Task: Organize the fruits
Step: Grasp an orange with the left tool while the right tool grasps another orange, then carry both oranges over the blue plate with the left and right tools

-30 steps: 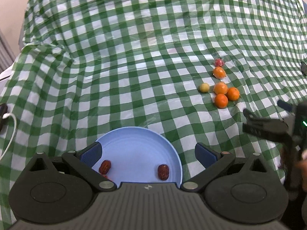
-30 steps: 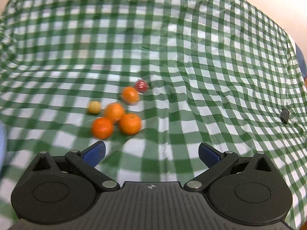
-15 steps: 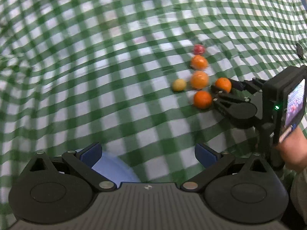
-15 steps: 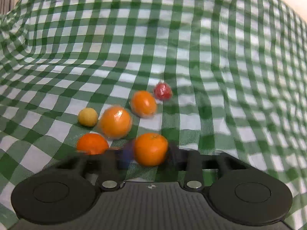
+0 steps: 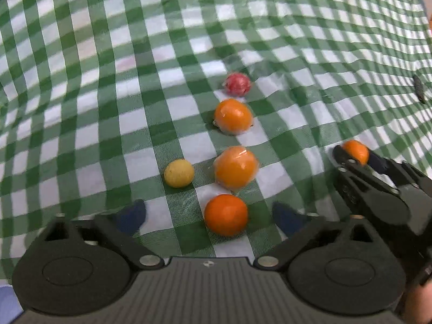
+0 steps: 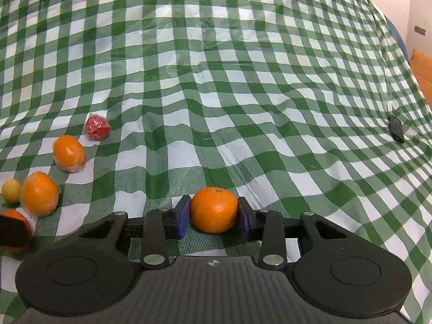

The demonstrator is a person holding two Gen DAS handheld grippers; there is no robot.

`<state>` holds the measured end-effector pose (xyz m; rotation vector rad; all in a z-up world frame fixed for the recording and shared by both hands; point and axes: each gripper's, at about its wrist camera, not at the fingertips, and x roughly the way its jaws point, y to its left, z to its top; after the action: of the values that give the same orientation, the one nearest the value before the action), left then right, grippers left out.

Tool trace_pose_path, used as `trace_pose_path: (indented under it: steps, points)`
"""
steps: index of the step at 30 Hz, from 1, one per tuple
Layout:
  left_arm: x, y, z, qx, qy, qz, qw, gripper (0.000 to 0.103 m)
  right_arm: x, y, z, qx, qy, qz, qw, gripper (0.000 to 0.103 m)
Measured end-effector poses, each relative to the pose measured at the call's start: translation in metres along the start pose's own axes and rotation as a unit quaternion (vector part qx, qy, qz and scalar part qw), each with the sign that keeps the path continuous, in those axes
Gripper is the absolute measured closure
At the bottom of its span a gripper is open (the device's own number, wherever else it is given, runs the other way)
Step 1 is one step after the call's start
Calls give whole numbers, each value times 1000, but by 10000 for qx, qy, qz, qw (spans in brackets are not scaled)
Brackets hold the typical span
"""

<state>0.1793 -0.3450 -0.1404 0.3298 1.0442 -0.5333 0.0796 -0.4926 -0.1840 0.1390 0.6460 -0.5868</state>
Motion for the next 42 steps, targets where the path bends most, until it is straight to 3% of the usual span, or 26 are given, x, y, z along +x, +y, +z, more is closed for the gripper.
trace_pose_path:
  steps: [1, 2, 4, 9, 13, 16, 19, 24, 32, 42]
  points:
    - [6, 0, 1, 2, 108, -38, 9999, 43, 1, -1, 0, 10, -11, 9, 10000, 64]
    - [10, 0, 1, 35, 239, -114, 9996, 52, -1, -3, -1, 17, -22, 14, 10000, 64]
    - [6, -4, -2, 187, 104, -23, 9998, 65, 0, -2, -1, 22, -32, 16, 10000, 65]
    - [-22, -2, -10, 343, -160, -37, 9993, 66, -8, -4, 3, 19, -158, 1, 9999, 65]
    - [-66, 15, -30, 385, -467, 96, 9981, 66, -38, 0, 9, -84, -436, -167, 9989, 65]
    - [-102, 37, -50, 274, -531, 216, 9980, 66, -69, 8, 18, -151, -639, -46, 9978, 65]
    - [-136, 64, -74, 54, -495, 362, 9981, 66, -112, 21, 16, -313, -730, 346, 9962, 65]
    - [-187, 104, -118, -258, -478, 635, 9965, 66, -183, 52, -6, -693, -480, 1196, 9892, 65]
    - [-250, 153, -181, -804, -525, 905, 9913, 66, -282, 114, -33, -1172, -123, 2485, 9614, 65]
    - [-299, 190, -240, -1370, -757, 1051, 9821, 66, -363, 170, -50, -1956, -274, 3239, 9252, 65]
